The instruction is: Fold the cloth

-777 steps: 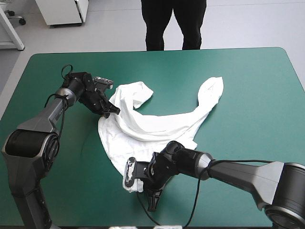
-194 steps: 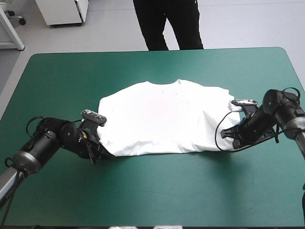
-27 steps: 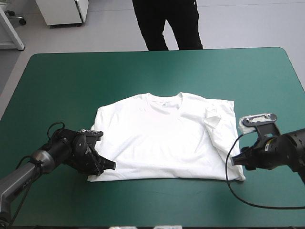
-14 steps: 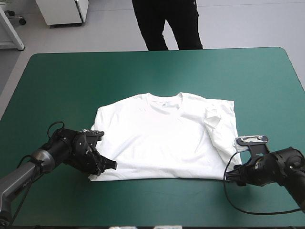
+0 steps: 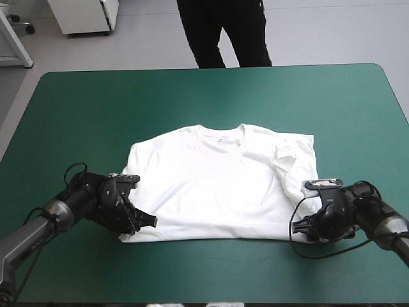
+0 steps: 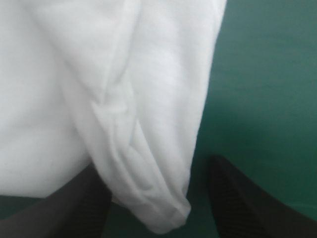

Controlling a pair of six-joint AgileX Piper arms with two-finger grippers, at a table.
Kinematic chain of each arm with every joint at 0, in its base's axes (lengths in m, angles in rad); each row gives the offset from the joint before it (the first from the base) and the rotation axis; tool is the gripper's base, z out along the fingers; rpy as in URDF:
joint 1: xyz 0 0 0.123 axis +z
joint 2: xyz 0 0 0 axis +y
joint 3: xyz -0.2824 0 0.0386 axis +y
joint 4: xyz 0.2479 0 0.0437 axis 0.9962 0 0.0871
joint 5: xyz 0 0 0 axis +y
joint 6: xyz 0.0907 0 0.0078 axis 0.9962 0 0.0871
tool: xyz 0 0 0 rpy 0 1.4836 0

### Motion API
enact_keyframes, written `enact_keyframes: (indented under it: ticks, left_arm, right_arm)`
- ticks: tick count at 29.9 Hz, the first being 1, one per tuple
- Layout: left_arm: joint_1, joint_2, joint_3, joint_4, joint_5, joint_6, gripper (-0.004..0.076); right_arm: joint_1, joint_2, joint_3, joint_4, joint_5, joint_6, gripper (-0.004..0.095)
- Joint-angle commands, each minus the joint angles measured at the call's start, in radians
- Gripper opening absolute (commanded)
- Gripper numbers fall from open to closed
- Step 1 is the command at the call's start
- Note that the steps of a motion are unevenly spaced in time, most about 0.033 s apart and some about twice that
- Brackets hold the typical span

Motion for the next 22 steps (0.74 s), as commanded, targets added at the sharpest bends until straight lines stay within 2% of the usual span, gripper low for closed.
enact_keyframes:
  ticks: [1,7,15,22]
  left_arm:
    - [-0.008,0.023,0.014,-0.015,-0.02,-0.001,-0.0009]
    - [-0.008,0.023,0.011,0.002,-0.026,-0.003,-0.0009]
    - [-0.008,-0.048,0.009,0.011,-0.022,-0.005,-0.0009]
    - [-0.008,-0.218,-0.056,0.013,0.071,-0.018,-0.0009]
  right_arm:
    - [0.0,0.092,0.008,0.0,-0.075,0.0,0.0423]
    - [0.0,0.124,0.008,0.029,-0.073,-0.025,-0.0007]
    - [0.0,0.048,-0.05,0.025,0.018,-0.016,-0.0017]
    - [0.0,-0.05,-0.186,0.027,0.164,-0.016,-0.0017]
